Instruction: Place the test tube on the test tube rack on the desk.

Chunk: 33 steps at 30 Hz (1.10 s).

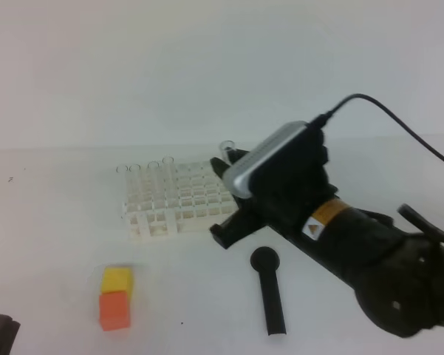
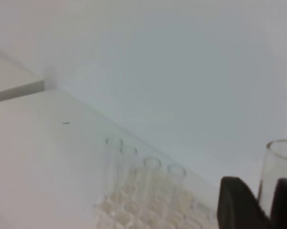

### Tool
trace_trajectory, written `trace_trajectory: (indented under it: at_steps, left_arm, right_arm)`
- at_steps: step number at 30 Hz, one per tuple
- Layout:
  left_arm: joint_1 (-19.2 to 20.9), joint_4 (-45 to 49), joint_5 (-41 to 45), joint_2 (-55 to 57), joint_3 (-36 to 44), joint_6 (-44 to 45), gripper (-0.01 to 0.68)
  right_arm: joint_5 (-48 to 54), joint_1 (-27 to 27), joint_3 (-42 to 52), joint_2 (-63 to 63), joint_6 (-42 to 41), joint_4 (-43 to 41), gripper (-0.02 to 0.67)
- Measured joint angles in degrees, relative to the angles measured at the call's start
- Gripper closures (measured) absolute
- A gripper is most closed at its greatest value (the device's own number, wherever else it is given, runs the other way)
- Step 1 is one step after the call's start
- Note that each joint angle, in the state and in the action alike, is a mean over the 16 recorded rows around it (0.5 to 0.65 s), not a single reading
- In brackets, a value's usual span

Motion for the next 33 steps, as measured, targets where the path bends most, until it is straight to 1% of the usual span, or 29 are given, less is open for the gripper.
trace_trajectory:
  at_steps: [8,18,24,33]
  left_arm:
    - [0.0,0.0,0.0,0.0,0.0,0.0,0.673]
    - [0.0,0.0,0.0,0.0,0.0,0.0,0.673]
    - [0.0,0.0,0.0,0.0,0.0,0.0,0.673]
    - [0.0,0.0,0.0,0.0,0.0,0.0,0.673]
  right_arm:
    - [-3.0,-0.7,-9.5,8.5,5.1,-3.8,0.528]
    - [-9.6,-2.8,-20.4,20.8,12.5,-7.3,0.528]
    - [-12.0,-3.9,-23.1,24.9,17.0,-10.0,0.528]
    - [-13.9,-4.8,-23.6,26.5,22.7,-12.2,0.528]
